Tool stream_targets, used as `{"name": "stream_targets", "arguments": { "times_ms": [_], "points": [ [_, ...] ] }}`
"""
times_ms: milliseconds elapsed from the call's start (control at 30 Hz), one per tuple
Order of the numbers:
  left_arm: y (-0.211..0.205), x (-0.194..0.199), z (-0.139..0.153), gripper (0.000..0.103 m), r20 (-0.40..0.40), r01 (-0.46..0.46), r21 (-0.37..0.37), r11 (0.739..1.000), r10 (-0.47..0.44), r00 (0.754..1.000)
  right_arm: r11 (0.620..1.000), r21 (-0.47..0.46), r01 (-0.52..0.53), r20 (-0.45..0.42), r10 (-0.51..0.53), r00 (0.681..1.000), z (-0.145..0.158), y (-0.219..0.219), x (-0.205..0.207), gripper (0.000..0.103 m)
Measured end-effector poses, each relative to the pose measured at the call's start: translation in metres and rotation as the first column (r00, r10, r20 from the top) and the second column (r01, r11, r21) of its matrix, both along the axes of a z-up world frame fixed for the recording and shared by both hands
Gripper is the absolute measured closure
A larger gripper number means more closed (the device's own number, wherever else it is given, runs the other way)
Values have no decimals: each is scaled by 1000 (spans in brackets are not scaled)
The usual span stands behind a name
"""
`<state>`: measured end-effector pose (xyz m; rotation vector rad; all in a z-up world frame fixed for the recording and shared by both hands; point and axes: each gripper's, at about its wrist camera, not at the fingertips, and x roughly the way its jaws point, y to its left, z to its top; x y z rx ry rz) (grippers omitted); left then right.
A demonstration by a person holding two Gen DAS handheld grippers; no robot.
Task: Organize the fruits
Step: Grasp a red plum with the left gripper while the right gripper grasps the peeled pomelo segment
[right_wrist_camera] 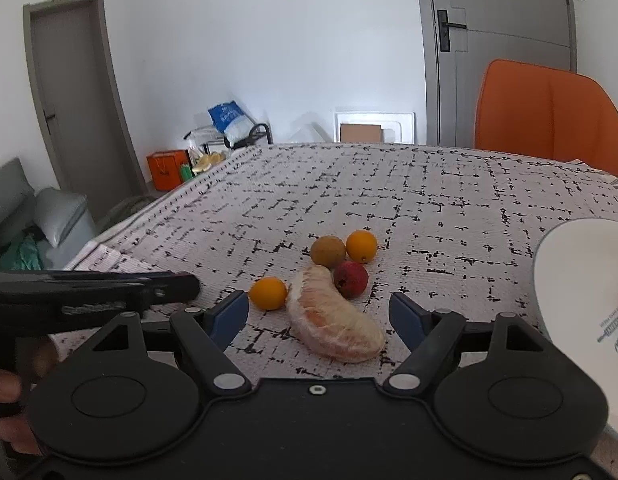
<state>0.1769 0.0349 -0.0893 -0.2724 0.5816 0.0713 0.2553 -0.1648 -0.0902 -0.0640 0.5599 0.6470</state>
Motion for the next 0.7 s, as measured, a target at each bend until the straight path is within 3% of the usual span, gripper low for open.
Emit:
{"name": "stream_targets", "arguments": {
  "times_ms": [233,333,400,433,700],
  "points": [
    [13,-6,2,81,4,-35,-8,999,35,999,997,-65,-48,1,48,999,-6,17,14,27],
    [16,-9,2,81,4,-46,-10,999,46,999,994,-91,-69,-25,67,997,-13,22,18,34],
    [16,-9,2,81,3,-48,-10,999,49,999,991,-117,-56,-7,56,998,-15,23,15,53],
    [16,-9,2,81,2,-49,-11,999,49,999,991,-126,-48,-3,48,999,-14,23,14,56],
    [9,-13,9,81,19,-33,-19,999,34,999,995,-62,-83,-41,80,996,-7,10,3,63]
  ]
}}
